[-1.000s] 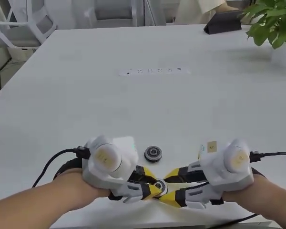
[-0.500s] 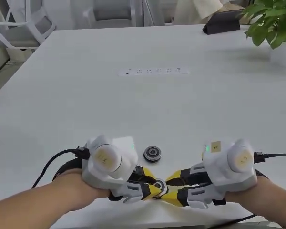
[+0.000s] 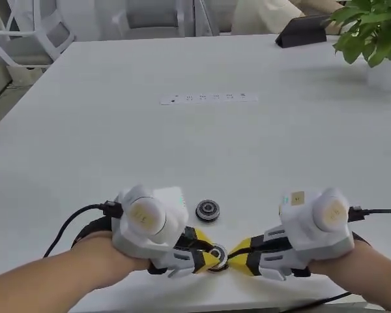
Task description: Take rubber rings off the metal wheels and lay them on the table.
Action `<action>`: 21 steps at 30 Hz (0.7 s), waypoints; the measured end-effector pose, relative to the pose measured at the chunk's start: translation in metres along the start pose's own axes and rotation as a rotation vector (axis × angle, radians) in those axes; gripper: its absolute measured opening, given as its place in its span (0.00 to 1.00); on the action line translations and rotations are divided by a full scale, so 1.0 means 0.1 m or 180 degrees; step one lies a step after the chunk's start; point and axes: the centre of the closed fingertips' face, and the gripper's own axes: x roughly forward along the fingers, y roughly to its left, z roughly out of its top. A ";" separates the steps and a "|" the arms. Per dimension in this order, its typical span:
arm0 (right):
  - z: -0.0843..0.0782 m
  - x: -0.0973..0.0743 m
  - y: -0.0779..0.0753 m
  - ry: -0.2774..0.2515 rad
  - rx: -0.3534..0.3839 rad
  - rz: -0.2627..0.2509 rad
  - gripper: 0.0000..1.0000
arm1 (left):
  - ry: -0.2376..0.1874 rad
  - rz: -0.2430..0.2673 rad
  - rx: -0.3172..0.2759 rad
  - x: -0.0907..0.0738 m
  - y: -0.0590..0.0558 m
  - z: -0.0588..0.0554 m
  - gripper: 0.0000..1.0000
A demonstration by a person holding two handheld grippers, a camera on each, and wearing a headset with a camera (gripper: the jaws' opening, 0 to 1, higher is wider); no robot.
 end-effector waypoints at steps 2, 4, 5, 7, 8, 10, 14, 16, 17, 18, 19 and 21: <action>0.00 0.00 -0.01 0.0001 0.0079 -0.0003 0.00 | 0.0000 0.0001 -0.0001 0.00 0.00 0.00 0.07; -0.01 0.01 -0.03 -0.0017 0.0212 0.0000 0.00 | 0.0001 0.0005 -0.0003 0.00 0.00 0.00 0.07; -0.01 0.01 -0.03 -0.0026 0.0258 0.0001 0.00 | 0.0002 0.0007 -0.0003 0.00 0.00 0.00 0.07; 0.00 0.00 -0.04 -0.0041 0.0329 -0.0003 0.00 | 0.0004 0.0012 -0.0003 0.00 0.00 0.00 0.07; 0.00 0.00 -0.03 -0.0055 0.0391 -0.0003 0.00 | 0.0005 0.0013 -0.0003 0.00 0.00 0.00 0.07; 0.01 -0.01 -0.04 -0.0088 0.0527 -0.0005 0.00 | 0.0011 0.0017 -0.0001 0.00 0.00 0.00 0.07; 0.03 -0.05 -0.09 -0.0214 0.0865 -0.0032 0.00 | 0.0013 0.0027 -0.0009 0.00 0.00 0.00 0.07; 0.06 -0.07 -0.11 -0.0284 0.0958 -0.0053 0.00 | 0.0017 0.0027 -0.0012 0.00 0.01 0.00 0.07; 0.07 -0.08 -0.10 -0.0307 0.1024 -0.0026 0.00 | 0.0019 0.0029 -0.0013 0.00 0.01 0.00 0.07; 0.07 -0.08 -0.10 -0.0316 0.1044 -0.0025 0.00 | 0.0022 0.0031 -0.0014 0.00 0.01 0.00 0.07; 0.07 -0.08 -0.09 -0.0313 0.1040 -0.0027 0.00 | 0.0024 0.0032 -0.0014 0.00 0.01 0.00 0.07; 0.08 -0.08 -0.09 -0.0328 0.1060 -0.0024 0.00 | 0.0027 0.0036 -0.0017 0.00 0.01 0.00 0.07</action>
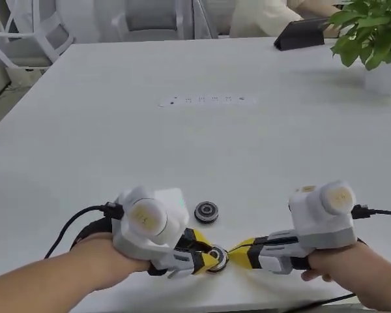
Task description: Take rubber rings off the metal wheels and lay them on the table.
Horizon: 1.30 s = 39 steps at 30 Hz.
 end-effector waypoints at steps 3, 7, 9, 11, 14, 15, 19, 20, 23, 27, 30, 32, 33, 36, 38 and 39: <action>0.04 -0.01 0.02 -0.0089 0.0129 0.0043 0.00 | 0.0007 0.0011 -0.0007 0.00 0.00 0.00 0.07; 0.05 0.00 0.04 -0.0097 0.0156 0.0061 0.00 | 0.0020 0.0019 -0.0015 0.00 0.00 0.00 0.07; 0.05 0.00 0.05 -0.0105 0.0161 0.0068 0.00 | 0.0029 0.0025 -0.0022 0.00 0.00 0.00 0.07; 0.06 0.00 0.06 -0.0115 0.0234 0.0076 0.00 | 0.0039 0.0031 -0.0021 0.00 0.00 0.00 0.07; 0.06 0.00 0.06 -0.0118 0.0270 0.0083 0.00 | 0.0049 0.0037 -0.0027 0.01 0.00 0.00 0.07; 0.06 0.00 0.06 -0.0112 0.0243 0.0083 0.00 | 0.0050 0.0037 -0.0028 0.00 0.00 0.00 0.07; 0.06 0.00 0.07 -0.0110 0.0205 0.0089 0.00 | 0.0057 0.0039 -0.0031 0.01 0.00 -0.01 0.07; 0.06 0.00 0.07 -0.0114 0.0217 0.0094 0.00 | 0.0060 0.0039 -0.0033 0.01 0.00 -0.01 0.07; 0.07 0.00 0.09 -0.0121 0.0240 0.0113 0.00 | 0.0075 0.0045 -0.0035 0.01 0.00 -0.01 0.07; 0.08 0.01 0.11 -0.0120 0.0201 0.0140 0.00 | 0.0080 0.0047 -0.0036 0.01 0.01 -0.01 0.07; 0.09 0.02 0.12 -0.0125 0.0227 0.0174 0.00 | 0.0083 0.0047 -0.0039 0.01 0.01 -0.01 0.07; 0.09 0.03 0.13 -0.0122 0.0204 0.0179 0.00 | 0.0087 0.0046 -0.0041 0.01 0.01 -0.01 0.07; 0.09 0.04 0.13 -0.0119 0.0185 0.0183 0.00 | 0.0090 0.0045 -0.0043 0.01 0.01 -0.01 0.07; 0.09 0.04 0.14 -0.0124 0.0174 0.0207 0.00 | 0.0096 0.0044 -0.0042 0.01 0.01 -0.01 0.07; 0.09 0.05 0.16 -0.0132 0.0170 0.0229 0.00 | 0.0095 0.0045 -0.0044 0.01 0.01 -0.01 0.07; 0.10 0.06 0.17 -0.0129 0.0151 0.0241 0.00 | 0.0095 0.0045 -0.0043 0.01 0.01 -0.01 0.07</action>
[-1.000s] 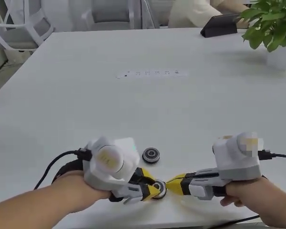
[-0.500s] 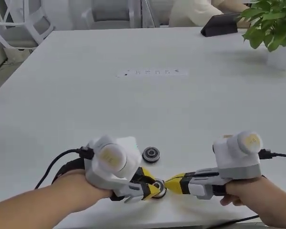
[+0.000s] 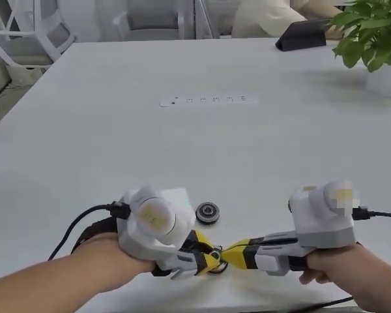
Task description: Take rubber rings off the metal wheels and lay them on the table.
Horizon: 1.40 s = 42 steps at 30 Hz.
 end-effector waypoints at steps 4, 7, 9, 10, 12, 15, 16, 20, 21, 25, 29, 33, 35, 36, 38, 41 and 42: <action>0.02 0.01 0.03 -0.0012 -0.0039 0.0043 0.00 | -0.0001 -0.0002 0.0000 0.00 0.00 0.00 0.07; 0.03 0.02 0.13 -0.0034 -0.0112 0.0236 0.00 | -0.0005 0.0003 -0.0005 0.01 0.00 0.01 0.07; 0.05 0.02 0.09 -0.0044 -0.0103 0.0152 0.00 | -0.0008 0.0003 -0.0003 0.01 0.00 0.01 0.07; 0.04 0.02 0.09 -0.0045 -0.0115 0.0152 0.00 | -0.0009 0.0002 -0.0003 0.01 0.00 0.01 0.07; 0.03 0.02 0.06 -0.0035 -0.0143 0.0128 0.00 | -0.0009 0.0002 -0.0002 0.01 0.00 0.01 0.07; 0.02 0.01 0.04 -0.0031 -0.0153 0.0095 0.00 | -0.0017 0.0000 0.0009 0.01 0.00 0.01 0.07; 0.01 0.01 0.03 -0.0023 -0.0159 0.0081 0.00 | -0.0017 -0.0008 0.0033 0.01 0.00 0.01 0.07; 0.01 0.00 0.01 -0.0026 -0.0169 0.0056 0.00 | -0.0018 -0.0021 0.0029 0.01 0.00 0.02 0.07; 0.01 0.00 0.00 -0.0033 -0.0157 0.0058 0.00 | -0.0021 -0.0018 0.0024 0.01 0.00 0.02 0.07; 0.00 0.00 -0.01 -0.0030 -0.0144 0.0045 0.00 | -0.0019 -0.0025 0.0026 0.01 0.00 0.02 0.07; -0.01 -0.02 -0.03 -0.0037 -0.0109 0.0031 0.00 | -0.0012 -0.0027 0.0043 0.00 0.00 0.01 0.08; 0.01 -0.03 -0.02 -0.0059 -0.0086 0.0030 0.00 | -0.0010 -0.0034 0.0024 -0.01 0.00 0.02 0.10; 0.01 -0.03 -0.03 -0.0067 -0.0083 0.0026 0.00 | -0.0043 -0.0056 -0.0042 -0.03 0.00 0.03 0.11; 0.01 -0.03 -0.03 -0.0070 -0.0076 0.0027 0.00 | -0.0062 -0.0058 -0.0062 -0.04 0.01 0.05 0.11; 0.01 -0.04 -0.03 -0.0085 -0.0064 0.0031 0.00 | -0.0092 -0.0058 -0.0088 -0.07 0.02 0.07 0.11; 0.02 -0.05 -0.03 -0.0109 -0.0037 0.0038 0.00 | -0.0131 -0.0069 -0.0131 -0.10 0.02 0.09 0.12; 0.03 -0.05 -0.03 -0.0117 -0.0029 0.0041 0.00 | -0.0145 -0.0076 -0.0144 -0.11 0.02 0.10 0.13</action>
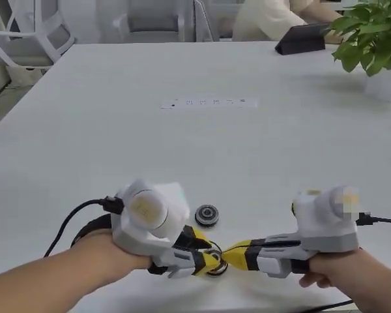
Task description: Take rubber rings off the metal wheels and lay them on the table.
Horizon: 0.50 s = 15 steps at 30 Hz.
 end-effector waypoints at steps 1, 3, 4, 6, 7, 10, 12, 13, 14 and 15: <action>0.00 0.00 0.00 -0.0003 0.0004 0.0000 0.00 | -0.0017 -0.0011 -0.0022 -0.01 0.00 0.01 0.14; 0.02 -0.01 0.00 -0.0015 0.0003 0.0001 0.00 | -0.0050 -0.0010 -0.0042 -0.03 0.01 0.03 0.16; 0.02 -0.01 0.00 -0.0020 0.0007 0.0006 0.00 | -0.0060 -0.0010 -0.0049 -0.04 0.01 0.04 0.18; 0.04 -0.02 0.00 -0.0031 0.0018 0.0011 0.00 | -0.0088 -0.0008 -0.0067 -0.07 0.01 0.06 0.19; 0.05 -0.02 0.01 -0.0038 0.0014 0.0014 0.00 | -0.0104 -0.0007 -0.0071 -0.09 0.02 0.07 0.19; 0.07 -0.03 0.01 -0.0044 0.0013 0.0027 0.00 | -0.0142 -0.0004 -0.0103 -0.13 0.03 0.10 0.22; 0.08 -0.04 0.02 -0.0049 0.0003 0.0033 0.00 | -0.0180 0.0024 -0.0109 -0.17 0.04 0.13 0.24; 0.09 -0.04 0.02 -0.0054 0.0002 0.0037 0.00 | -0.0201 0.0033 -0.0123 -0.18 0.05 0.14 0.25; 0.09 -0.05 0.02 -0.0056 0.0003 0.0039 0.00 | -0.0220 0.0037 -0.0136 -0.20 0.06 0.15 0.26; 0.10 -0.05 0.03 -0.0057 0.0000 0.0042 0.00 | -0.0245 0.0040 -0.0151 -0.22 0.06 0.17 0.26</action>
